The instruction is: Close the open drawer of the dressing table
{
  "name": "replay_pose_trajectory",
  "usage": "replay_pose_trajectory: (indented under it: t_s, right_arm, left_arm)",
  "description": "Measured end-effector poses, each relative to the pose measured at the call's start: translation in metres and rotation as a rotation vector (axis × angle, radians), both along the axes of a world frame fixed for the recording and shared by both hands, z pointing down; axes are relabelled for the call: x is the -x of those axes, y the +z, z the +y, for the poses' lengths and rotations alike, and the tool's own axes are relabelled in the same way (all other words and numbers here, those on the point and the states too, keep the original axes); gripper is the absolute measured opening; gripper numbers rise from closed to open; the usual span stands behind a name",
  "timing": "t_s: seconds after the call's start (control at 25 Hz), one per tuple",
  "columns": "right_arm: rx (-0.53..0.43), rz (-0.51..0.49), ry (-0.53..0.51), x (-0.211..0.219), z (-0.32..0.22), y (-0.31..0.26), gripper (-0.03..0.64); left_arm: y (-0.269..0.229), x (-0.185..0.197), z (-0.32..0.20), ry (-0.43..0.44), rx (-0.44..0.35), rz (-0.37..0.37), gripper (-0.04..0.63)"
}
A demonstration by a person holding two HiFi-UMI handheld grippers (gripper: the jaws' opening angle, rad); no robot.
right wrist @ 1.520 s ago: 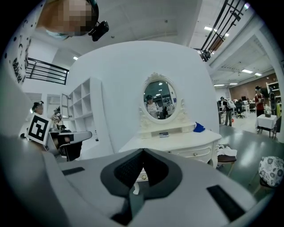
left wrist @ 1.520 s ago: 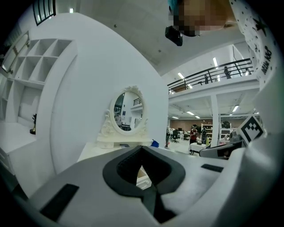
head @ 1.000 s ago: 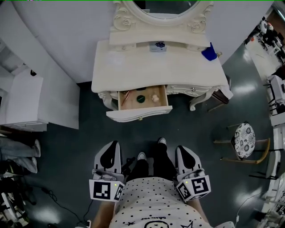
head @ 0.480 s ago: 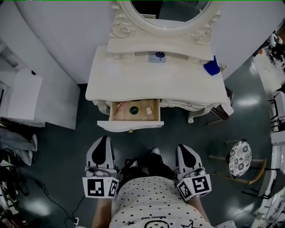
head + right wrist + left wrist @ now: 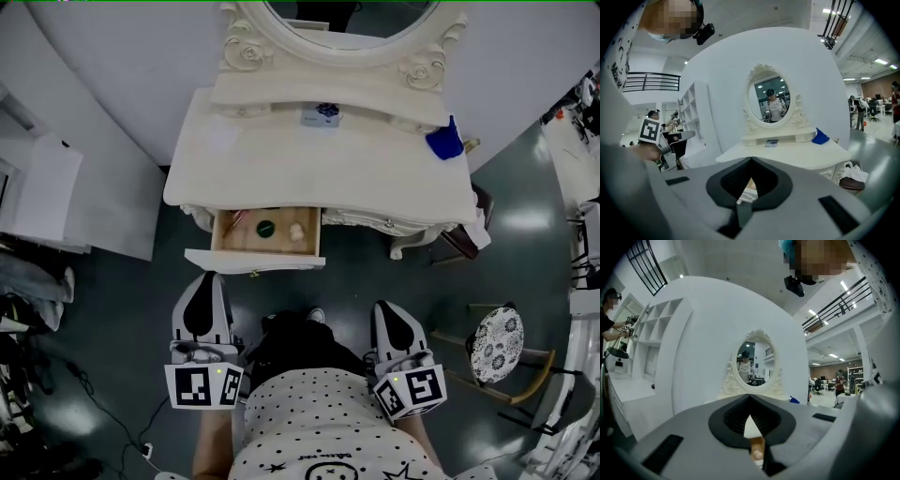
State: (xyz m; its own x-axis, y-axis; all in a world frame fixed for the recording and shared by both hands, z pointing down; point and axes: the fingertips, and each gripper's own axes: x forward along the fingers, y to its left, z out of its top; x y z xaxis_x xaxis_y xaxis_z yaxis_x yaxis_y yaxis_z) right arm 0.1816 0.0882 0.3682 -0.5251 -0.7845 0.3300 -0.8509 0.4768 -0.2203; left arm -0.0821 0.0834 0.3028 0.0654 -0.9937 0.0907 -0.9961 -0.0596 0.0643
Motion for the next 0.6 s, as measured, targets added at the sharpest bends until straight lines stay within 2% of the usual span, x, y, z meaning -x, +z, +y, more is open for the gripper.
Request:
replay_pose_trajectory:
  t_s: [0.44,0.6]
  right_arm:
    - [0.018,0.013,0.040,-0.016,-0.023,0.006,0.008]
    - [0.018,0.029,0.067,-0.017,-0.042,0.002,0.008]
  left_arm:
    - [0.022,0.020,-0.023,-0.052,0.076,-0.036,0.011]
    - [0.039,0.036,-0.038,-0.059,0.133,-0.039,0.011]
